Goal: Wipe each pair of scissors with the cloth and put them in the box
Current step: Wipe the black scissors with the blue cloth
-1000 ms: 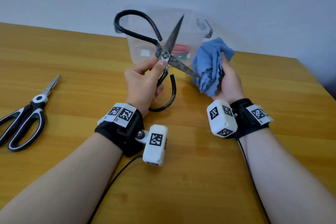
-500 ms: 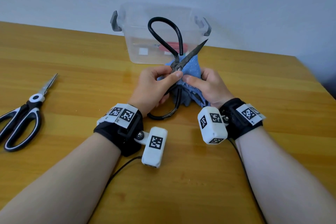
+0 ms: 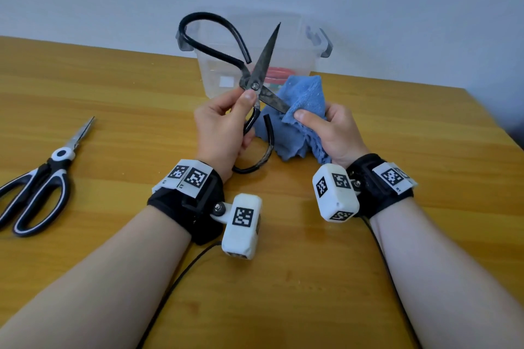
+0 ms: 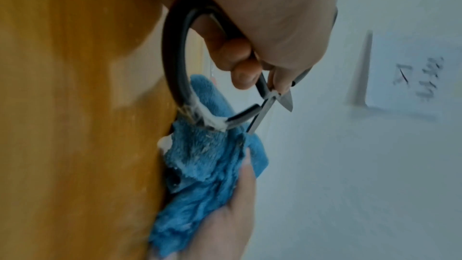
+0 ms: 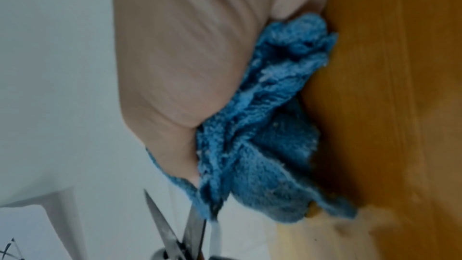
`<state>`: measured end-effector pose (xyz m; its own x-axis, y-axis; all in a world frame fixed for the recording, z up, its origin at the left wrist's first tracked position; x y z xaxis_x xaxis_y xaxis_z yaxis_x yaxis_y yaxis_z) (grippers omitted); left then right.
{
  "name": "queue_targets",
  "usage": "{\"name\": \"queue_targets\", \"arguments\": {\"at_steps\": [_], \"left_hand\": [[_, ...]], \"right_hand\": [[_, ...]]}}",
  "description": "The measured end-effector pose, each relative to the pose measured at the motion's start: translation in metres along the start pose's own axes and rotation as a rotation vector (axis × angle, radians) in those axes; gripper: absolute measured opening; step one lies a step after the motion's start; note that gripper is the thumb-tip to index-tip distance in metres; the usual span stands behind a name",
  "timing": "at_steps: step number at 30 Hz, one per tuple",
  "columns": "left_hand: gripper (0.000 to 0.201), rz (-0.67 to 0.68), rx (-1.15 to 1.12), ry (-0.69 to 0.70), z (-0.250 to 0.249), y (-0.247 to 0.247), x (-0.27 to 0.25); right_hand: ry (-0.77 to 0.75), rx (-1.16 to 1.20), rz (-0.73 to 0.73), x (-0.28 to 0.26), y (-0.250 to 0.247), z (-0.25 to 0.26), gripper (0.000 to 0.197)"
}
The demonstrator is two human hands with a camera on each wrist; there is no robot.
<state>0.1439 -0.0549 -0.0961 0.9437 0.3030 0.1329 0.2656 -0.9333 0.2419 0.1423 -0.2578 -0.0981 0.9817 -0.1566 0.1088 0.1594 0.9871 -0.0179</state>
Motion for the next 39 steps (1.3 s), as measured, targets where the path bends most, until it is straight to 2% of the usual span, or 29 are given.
{"name": "queue_targets", "arguments": {"at_steps": [3, 6, 8, 10, 12, 15, 18, 21, 24, 28, 35, 39], "left_hand": [[0.015, -0.103, -0.062, -0.109, 0.004, -0.016, 0.007], [0.013, -0.01, -0.074, -0.13, 0.001, -0.015, 0.007], [0.012, 0.119, -0.026, -0.113, -0.002, -0.004, 0.001], [0.012, 0.27, 0.062, -0.07, -0.001, 0.009, -0.007], [0.015, 0.387, 0.165, -0.036, 0.0, 0.017, -0.013], [0.017, 0.447, 0.22, -0.021, 0.001, 0.02, -0.015], [0.019, 0.506, 0.29, 0.016, 0.001, 0.023, -0.017], [0.022, 0.554, 0.388, 0.033, 0.003, 0.025, -0.019], [0.02, 0.557, 0.384, 0.022, 0.003, 0.027, -0.02], [0.019, 0.545, 0.331, 0.022, 0.002, 0.03, -0.021], [0.021, 0.517, 0.249, -0.013, 0.0, 0.032, -0.023], [0.017, 0.497, 0.263, -0.016, 0.001, 0.031, -0.022]], "right_hand": [[0.053, 0.036, -0.181, 0.006, -0.015, -0.006, 0.019], [0.096, 0.176, -0.357, 0.014, -0.033, -0.011, 0.021], [0.175, 0.38, -0.287, 0.016, -0.031, -0.011, 0.027], [0.29, 0.527, -0.086, 0.014, -0.015, -0.013, 0.049], [0.317, 0.513, 0.104, 0.005, 0.005, -0.012, 0.057], [0.299, 0.351, 0.179, -0.003, 0.019, -0.014, 0.056], [0.251, 0.339, 0.208, -0.004, 0.021, -0.009, 0.033], [0.167, 0.249, 0.179, -0.002, 0.02, -0.006, 0.013], [0.149, 0.258, 0.097, 0.0, 0.019, -0.008, 0.01], [0.151, 0.317, -0.048, 0.001, 0.015, -0.009, 0.014], [0.163, 0.441, -0.121, 0.003, 0.008, -0.005, 0.016], [0.178, 0.483, -0.221, 0.004, -0.002, -0.007, 0.027]]}}
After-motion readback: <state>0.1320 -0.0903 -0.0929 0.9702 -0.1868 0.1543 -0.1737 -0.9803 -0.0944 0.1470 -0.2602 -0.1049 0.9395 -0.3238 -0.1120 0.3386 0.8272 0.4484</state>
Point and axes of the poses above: each hand's wrist, its own x-axis towards the middle knuckle, its own y-axis out of the palm, z = x × y, the point moved 7 cm from there along x, towards the middle knuckle, and after that the axes turned 8 degrees about -z, right-handed, at the moved point
